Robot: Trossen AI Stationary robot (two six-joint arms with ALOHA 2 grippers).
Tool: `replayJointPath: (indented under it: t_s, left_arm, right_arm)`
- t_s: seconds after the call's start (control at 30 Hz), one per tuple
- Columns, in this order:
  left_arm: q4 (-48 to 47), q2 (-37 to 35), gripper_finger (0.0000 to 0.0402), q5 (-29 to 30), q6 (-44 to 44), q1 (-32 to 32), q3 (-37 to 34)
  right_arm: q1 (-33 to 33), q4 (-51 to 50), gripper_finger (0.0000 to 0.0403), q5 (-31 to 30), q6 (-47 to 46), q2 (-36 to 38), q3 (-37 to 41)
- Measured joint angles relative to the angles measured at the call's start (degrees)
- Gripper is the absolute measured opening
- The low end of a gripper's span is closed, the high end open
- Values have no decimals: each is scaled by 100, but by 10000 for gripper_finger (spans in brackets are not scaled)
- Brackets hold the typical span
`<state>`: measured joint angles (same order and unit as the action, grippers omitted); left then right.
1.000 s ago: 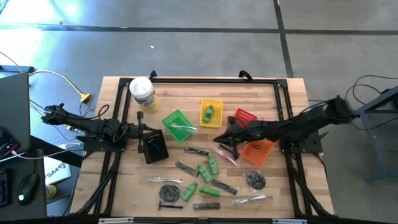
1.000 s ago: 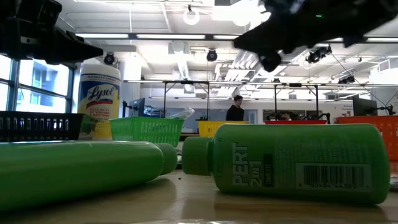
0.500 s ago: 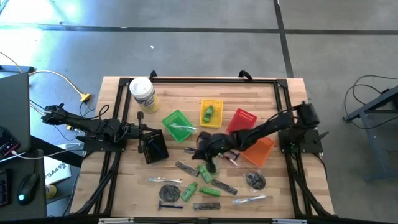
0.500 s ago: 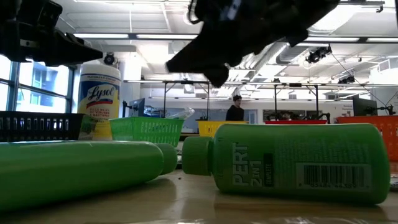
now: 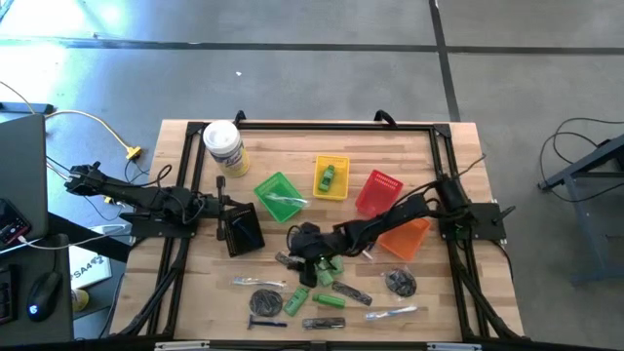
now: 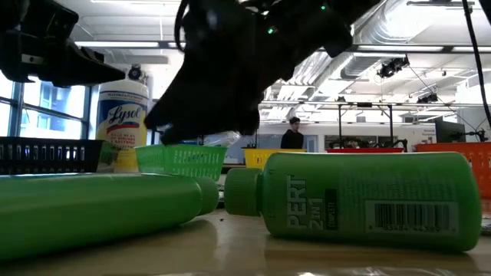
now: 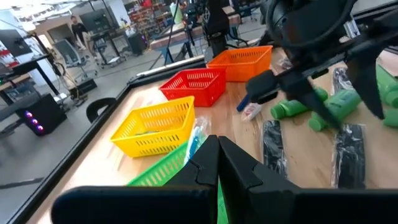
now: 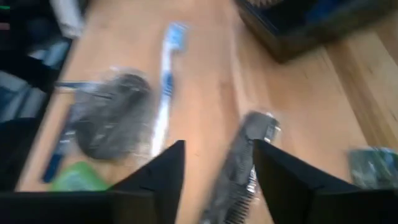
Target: Pick & Place Travel size toiletries
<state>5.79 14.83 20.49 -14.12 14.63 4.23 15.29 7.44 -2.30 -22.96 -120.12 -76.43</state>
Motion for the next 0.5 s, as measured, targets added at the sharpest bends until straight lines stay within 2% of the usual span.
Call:
replayJointPath:
  t_s: [0.1,0.17,0.5]
  left_arm:
    - [1,-1,0,-2,91,0,0]
    - [5,0,0,0,92,0,0]
    - [6,0,0,2,93,0,0]
  right_arm:
    - [6,-450,222,-130,-245,-33,-104]
    - [10,-548,233,-115,-401,-33,-114]
    - [166,-656,226,-225,-577,-124,-100]
